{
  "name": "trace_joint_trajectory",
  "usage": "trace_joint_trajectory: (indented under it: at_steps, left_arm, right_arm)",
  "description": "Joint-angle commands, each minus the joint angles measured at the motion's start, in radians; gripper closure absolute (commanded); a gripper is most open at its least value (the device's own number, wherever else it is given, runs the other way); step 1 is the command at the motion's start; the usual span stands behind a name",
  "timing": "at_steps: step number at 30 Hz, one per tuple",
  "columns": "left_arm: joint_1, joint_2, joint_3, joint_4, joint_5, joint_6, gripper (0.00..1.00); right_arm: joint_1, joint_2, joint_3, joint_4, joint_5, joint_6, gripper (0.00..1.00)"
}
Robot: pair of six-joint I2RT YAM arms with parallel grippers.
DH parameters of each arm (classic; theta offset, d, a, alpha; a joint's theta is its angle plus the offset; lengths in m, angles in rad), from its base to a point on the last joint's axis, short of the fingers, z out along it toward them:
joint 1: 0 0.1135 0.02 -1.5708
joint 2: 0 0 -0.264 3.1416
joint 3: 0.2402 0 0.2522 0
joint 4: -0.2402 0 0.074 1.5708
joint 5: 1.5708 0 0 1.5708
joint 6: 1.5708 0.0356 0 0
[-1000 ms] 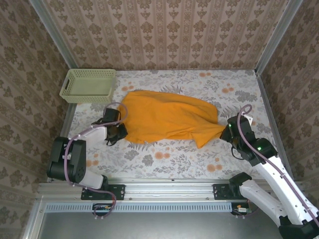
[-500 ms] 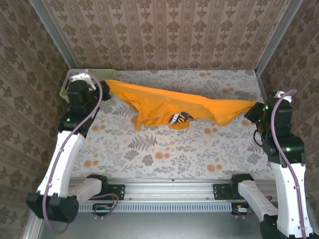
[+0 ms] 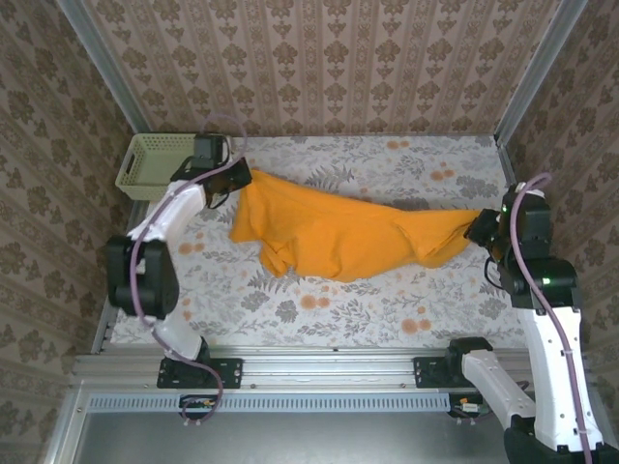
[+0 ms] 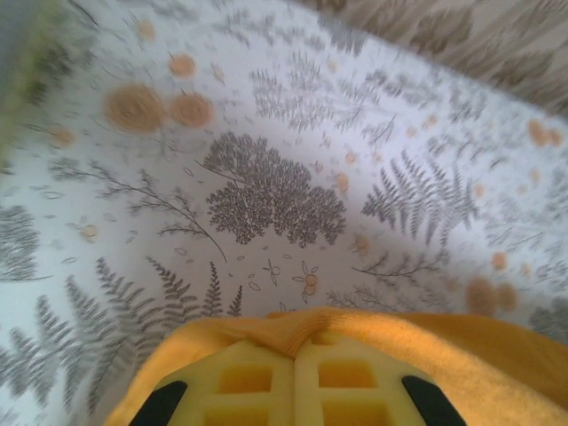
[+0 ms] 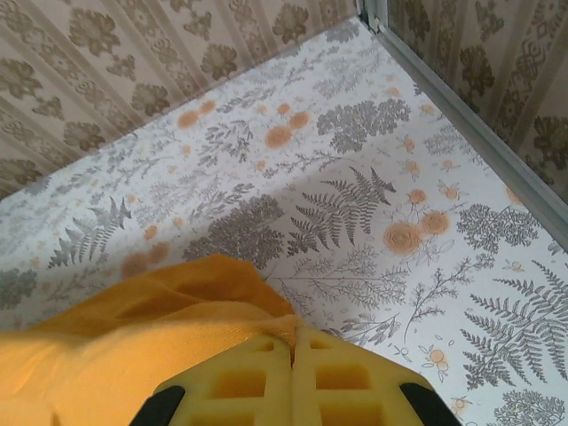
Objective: Fold the inside-out t-shirt
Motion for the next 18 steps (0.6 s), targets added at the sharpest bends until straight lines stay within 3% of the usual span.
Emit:
trace_joint_trajectory:
  at_steps: [1, 4, 6, 18]
  left_arm:
    - [-0.018, 0.119, 0.117, -0.086, 0.045, 0.049, 0.87]
    - [-0.018, 0.218, 0.218, -0.152, 0.026, 0.055, 0.65]
    - [-0.017, 0.235, 0.247, -0.199, -0.01, 0.058, 0.57]
    - [-0.033, 0.173, 0.055, -0.197, 0.049, 0.026, 0.53]
  right_arm:
    - [-0.008, 0.016, -0.024, 0.029, -0.014, -0.021, 1.0]
    - [-0.011, 0.024, -0.035, 0.04, -0.016, -0.024, 1.0]
    - [-0.012, 0.025, -0.04, 0.043, -0.013, -0.029, 1.0]
    - [-0.027, 0.037, -0.087, 0.075, -0.02, -0.033, 1.0]
